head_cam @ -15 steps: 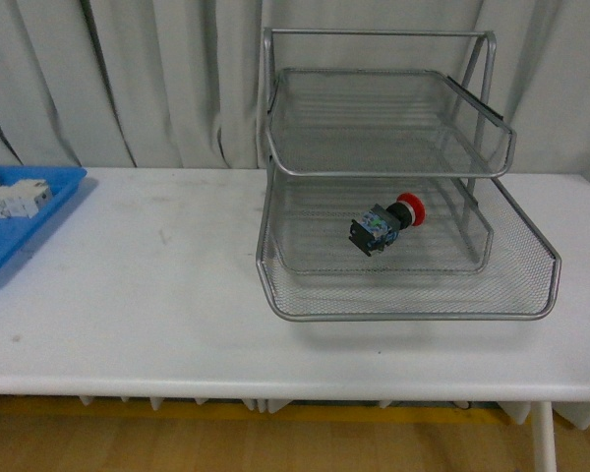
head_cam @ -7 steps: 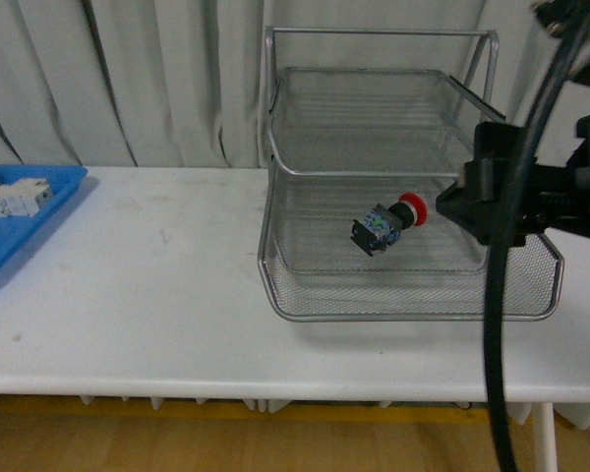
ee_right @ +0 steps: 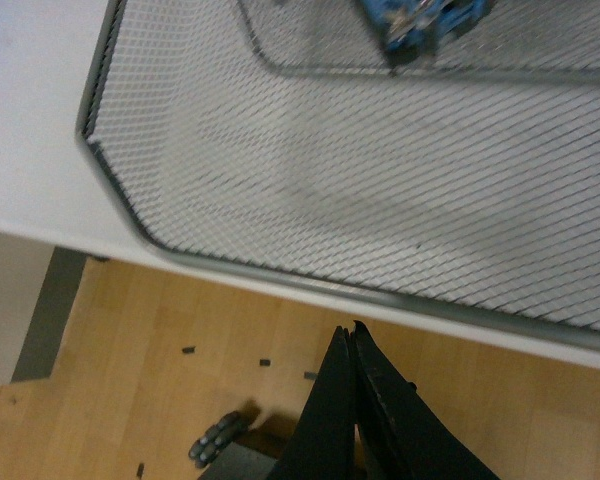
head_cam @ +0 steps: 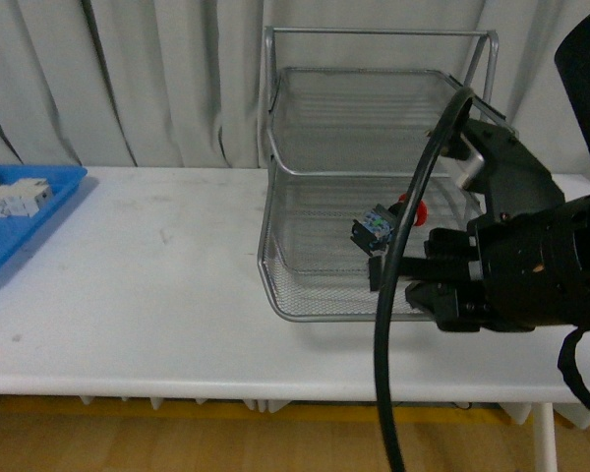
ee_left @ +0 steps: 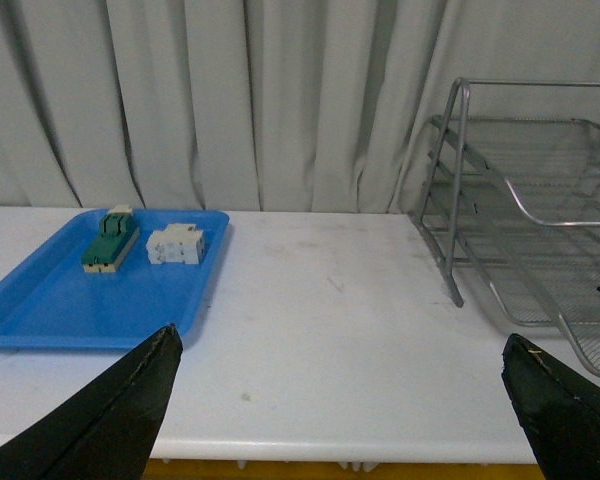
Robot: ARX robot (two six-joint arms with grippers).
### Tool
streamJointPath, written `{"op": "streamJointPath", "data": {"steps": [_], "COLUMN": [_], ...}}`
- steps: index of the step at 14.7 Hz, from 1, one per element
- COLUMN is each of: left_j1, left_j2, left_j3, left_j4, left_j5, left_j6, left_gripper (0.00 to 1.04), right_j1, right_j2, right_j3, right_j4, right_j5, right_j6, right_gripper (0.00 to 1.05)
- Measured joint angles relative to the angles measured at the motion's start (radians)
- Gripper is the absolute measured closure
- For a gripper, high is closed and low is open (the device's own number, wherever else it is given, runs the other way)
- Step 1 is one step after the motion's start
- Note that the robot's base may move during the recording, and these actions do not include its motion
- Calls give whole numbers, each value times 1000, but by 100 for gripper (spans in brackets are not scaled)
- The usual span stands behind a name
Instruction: Place button on rack with both arms
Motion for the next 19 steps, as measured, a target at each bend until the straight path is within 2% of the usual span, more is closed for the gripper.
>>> {"op": "streamJointPath", "data": {"steps": [7, 15, 19], "left_j1": [0, 0, 0], "left_j2": [0, 0, 0], "left_j3": [0, 0, 0], "left_j4": [0, 0, 0], "left_j5": [0, 0, 0], "left_j6": [0, 0, 0], "left_gripper": [7, 7, 7], "right_j1": [4, -82, -121], "right_j2": [91, 235, 304], "right_j3": [-30, 108, 253], "right_j4": [-1, 11, -7], "right_j5": [19, 10, 39], "right_j6": [-56, -49, -78], "right_gripper": [103, 103, 103]}}
